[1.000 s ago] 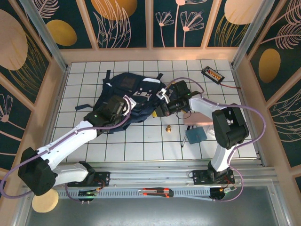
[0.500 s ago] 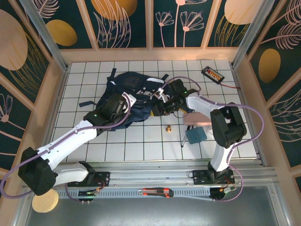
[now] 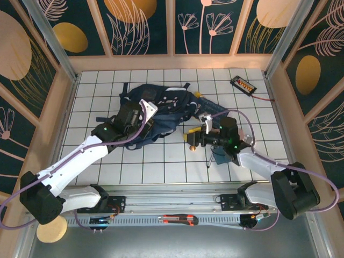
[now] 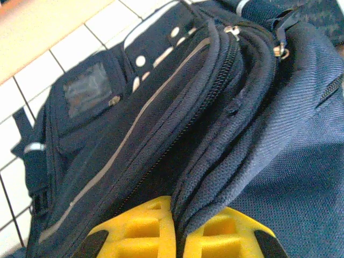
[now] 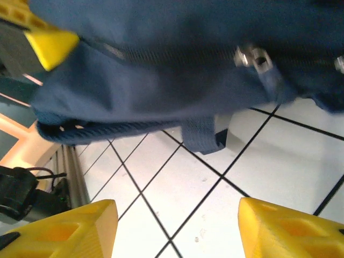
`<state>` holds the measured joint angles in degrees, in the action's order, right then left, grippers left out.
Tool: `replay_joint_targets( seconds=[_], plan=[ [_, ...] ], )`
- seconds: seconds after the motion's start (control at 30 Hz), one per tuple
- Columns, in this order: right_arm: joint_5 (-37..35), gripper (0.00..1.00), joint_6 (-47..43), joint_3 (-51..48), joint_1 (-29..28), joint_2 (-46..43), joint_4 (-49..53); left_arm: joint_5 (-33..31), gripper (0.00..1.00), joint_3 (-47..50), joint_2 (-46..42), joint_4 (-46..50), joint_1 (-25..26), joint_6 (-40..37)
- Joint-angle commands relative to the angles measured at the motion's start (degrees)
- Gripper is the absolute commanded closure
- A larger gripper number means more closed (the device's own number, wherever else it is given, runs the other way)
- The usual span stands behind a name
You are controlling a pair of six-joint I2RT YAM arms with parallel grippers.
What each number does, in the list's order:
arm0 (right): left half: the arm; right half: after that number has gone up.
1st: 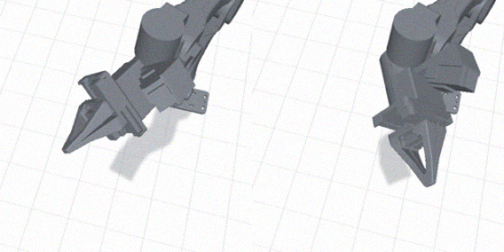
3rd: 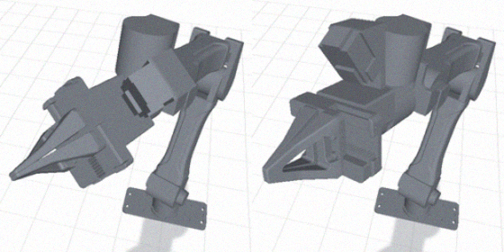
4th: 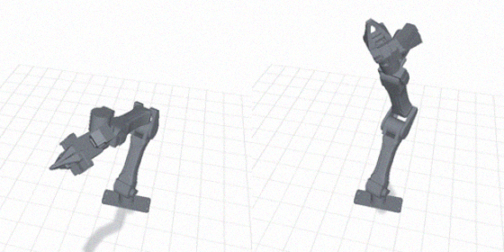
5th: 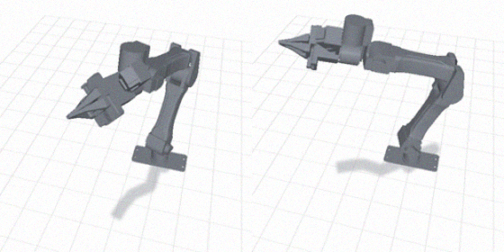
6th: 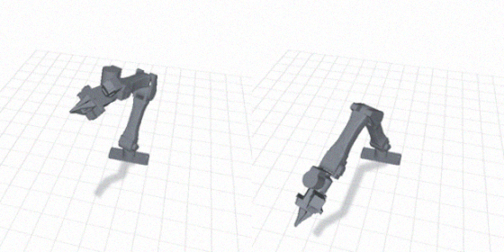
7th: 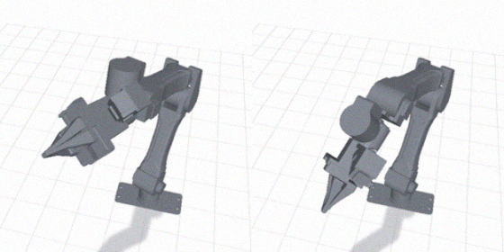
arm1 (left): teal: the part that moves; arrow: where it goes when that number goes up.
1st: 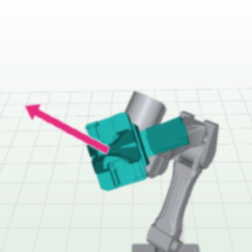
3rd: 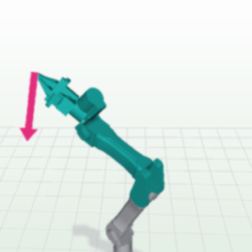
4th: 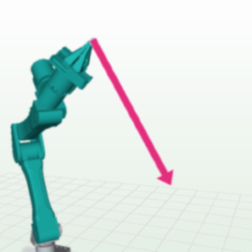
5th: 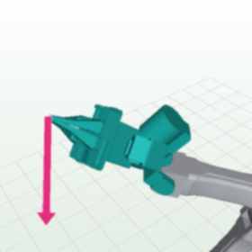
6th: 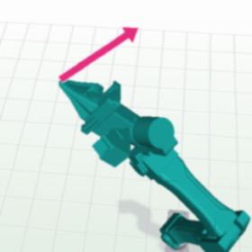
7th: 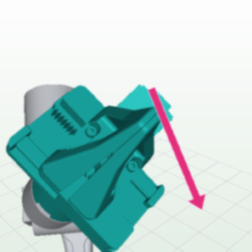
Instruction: Pack the student bag
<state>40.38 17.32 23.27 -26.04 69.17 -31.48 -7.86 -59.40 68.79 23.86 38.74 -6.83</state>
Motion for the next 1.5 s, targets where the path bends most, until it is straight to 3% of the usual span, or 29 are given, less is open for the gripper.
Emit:
replay_joint_targets(
  seconds=[0.0, 0.3, 0.63, 1.03, 1.23, 1.37, 1.47],
  plan=[
    [-1.47, 0.4, -1.54, -5.17, 1.28, 0.35, -19.54, 1.48, 1.0, -4.92, -0.25, -1.48, 0.11, -1.09],
    [-7.29, 0.46, -10.08, -3.95, -1.12, 8.65, -30.87, 2.76, 1.0, -5.39, -1.21, -0.39, 0.1, -2.02],
    [-9.43, 0.5, -15.35, 4.1, -3.55, 16.0, -27.32, 1.93, 1.0, -3.74, -2.51, -0.79, 0.08, -1.7],
    [-17.51, 0.52, -17.09, 3.36, -2.96, 16.81, -25.42, 2.04, 1.0, -3.09, -2.44, -1.21, 0.1, -1.52],
    [-15.31, 0.53, -16.65, 5.03, -2.64, 20.25, -26.8, 1.71, 1.0, -2.83, -2.48, -1.18, 0.11, -1.7],
    [-14.12, 0.68, -16.17, 5.8, -3.0, 22.1, -27.15, 1.44, 1.0, -2.92, -2.45, -1.19, 0.05, -1.7],
    [-14.18, 0.68, -16.69, 6.21, -3.2, 22.94, -26.85, 1.53, 1.0, -2.79, -2.59, -1.07, 0.04, -1.61]
  ],
)
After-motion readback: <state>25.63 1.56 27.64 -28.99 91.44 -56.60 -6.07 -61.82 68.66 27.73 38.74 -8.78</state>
